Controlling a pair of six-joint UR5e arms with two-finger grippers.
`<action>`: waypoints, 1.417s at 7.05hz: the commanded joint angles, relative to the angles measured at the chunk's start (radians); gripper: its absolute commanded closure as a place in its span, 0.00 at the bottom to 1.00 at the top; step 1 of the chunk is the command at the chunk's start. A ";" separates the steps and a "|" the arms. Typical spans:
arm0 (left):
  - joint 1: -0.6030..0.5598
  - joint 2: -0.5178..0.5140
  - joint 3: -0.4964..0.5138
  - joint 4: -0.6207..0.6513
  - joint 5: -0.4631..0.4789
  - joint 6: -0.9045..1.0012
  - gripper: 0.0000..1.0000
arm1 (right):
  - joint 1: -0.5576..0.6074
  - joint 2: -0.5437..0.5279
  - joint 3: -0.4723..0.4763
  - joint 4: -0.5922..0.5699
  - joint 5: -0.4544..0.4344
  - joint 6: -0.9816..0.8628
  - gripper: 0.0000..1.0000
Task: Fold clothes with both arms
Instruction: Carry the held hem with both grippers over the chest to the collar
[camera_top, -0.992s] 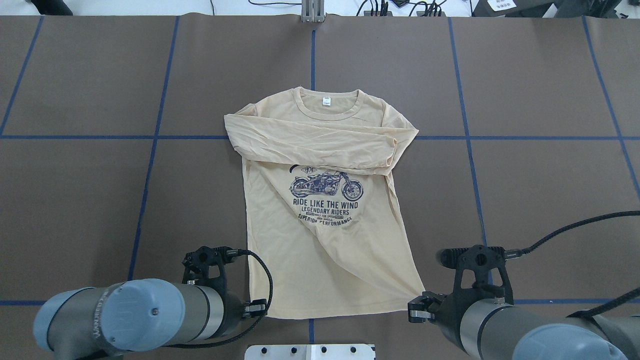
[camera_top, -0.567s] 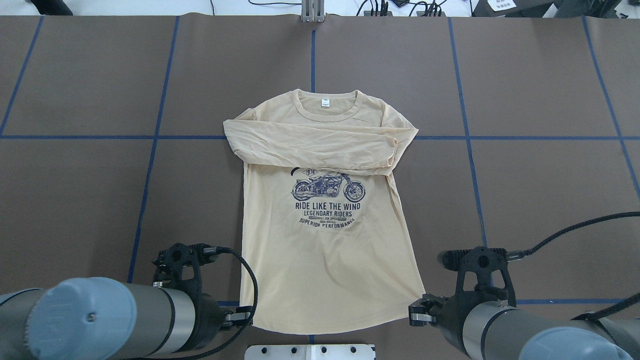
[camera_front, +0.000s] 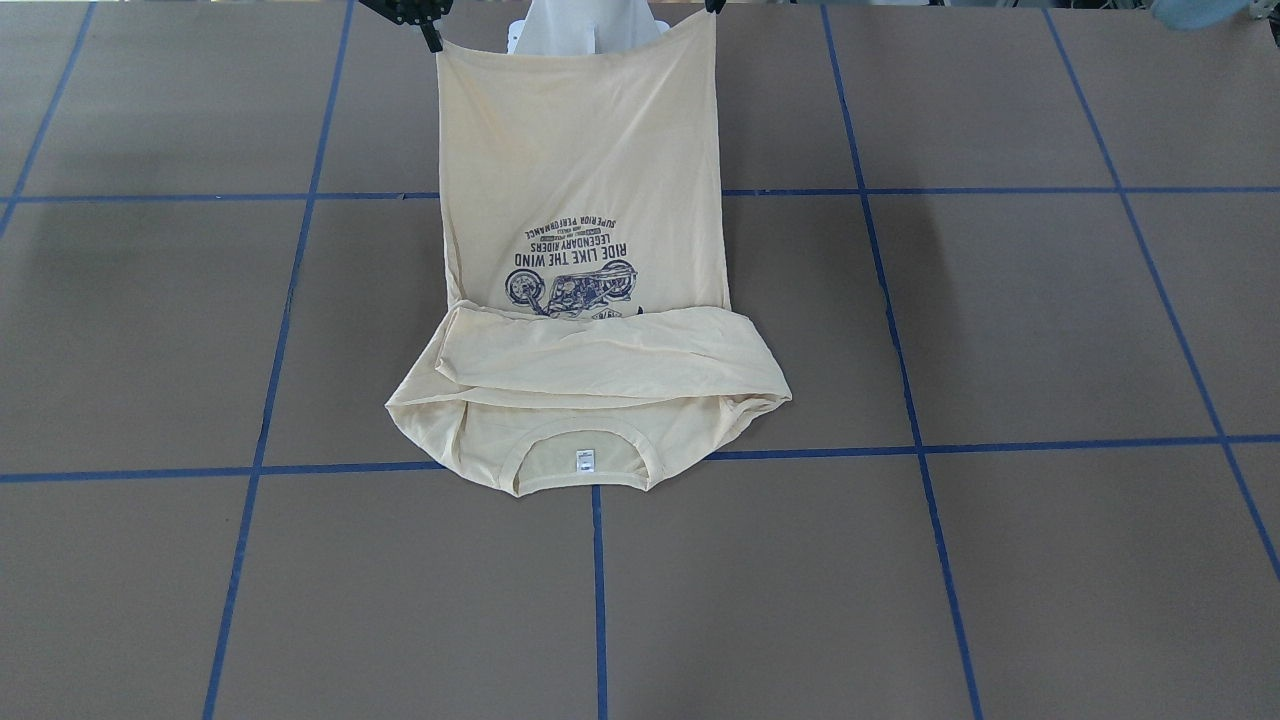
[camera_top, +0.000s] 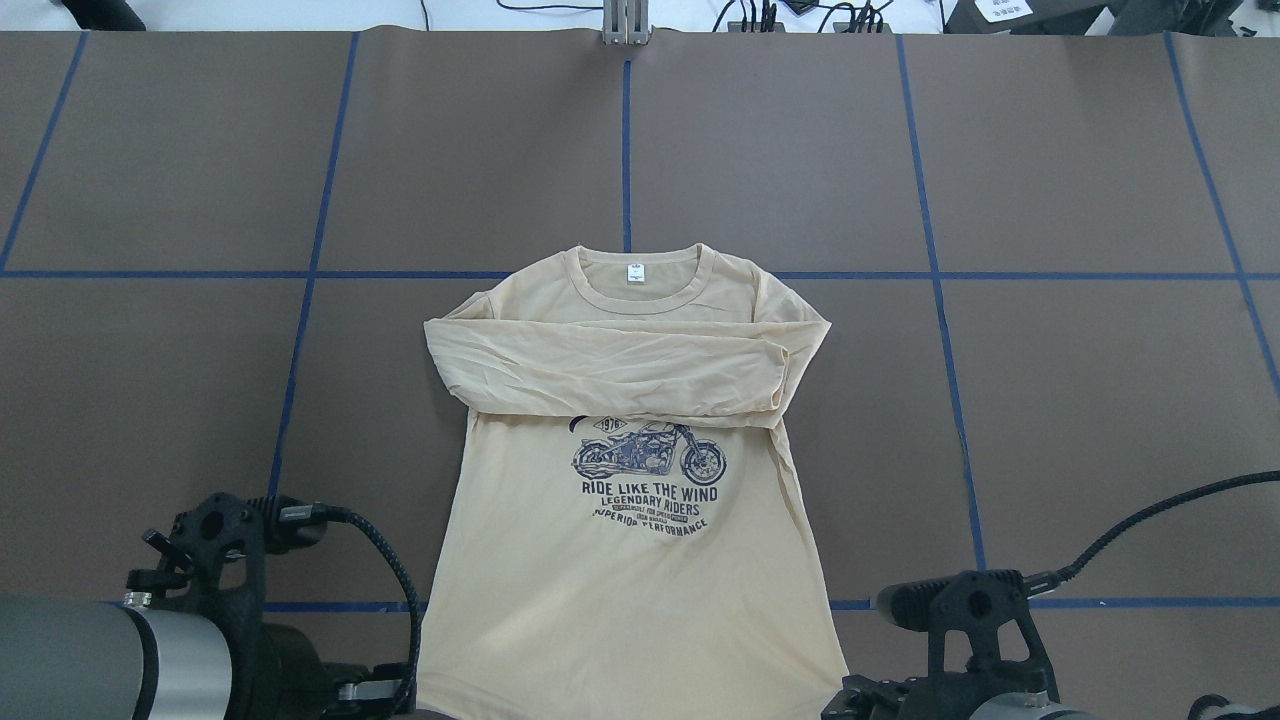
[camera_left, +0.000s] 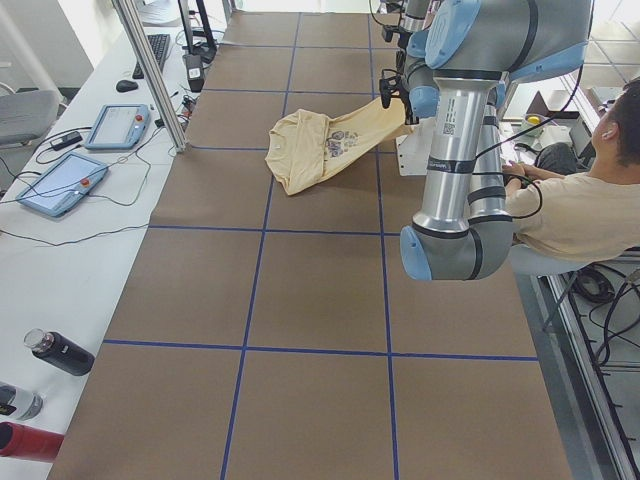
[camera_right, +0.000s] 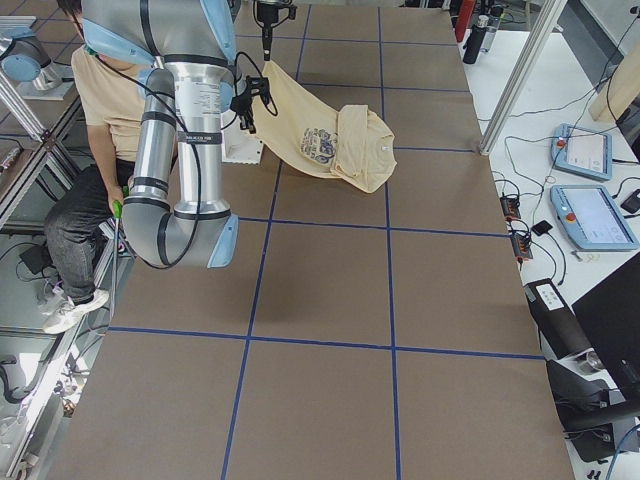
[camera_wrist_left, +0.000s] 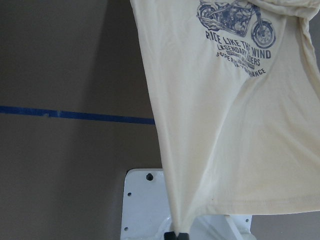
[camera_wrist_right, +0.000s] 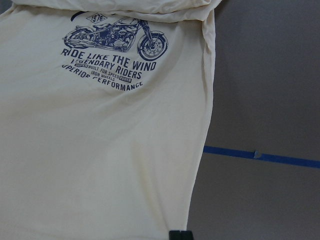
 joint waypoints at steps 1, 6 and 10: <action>-0.013 -0.014 0.040 0.005 0.007 0.000 1.00 | 0.084 0.006 -0.003 -0.012 0.006 -0.004 1.00; -0.308 -0.143 0.267 -0.002 0.028 0.066 1.00 | 0.433 0.239 -0.287 -0.001 0.021 -0.095 1.00; -0.442 -0.210 0.402 -0.050 0.077 0.110 1.00 | 0.572 0.364 -0.486 0.016 0.017 -0.109 1.00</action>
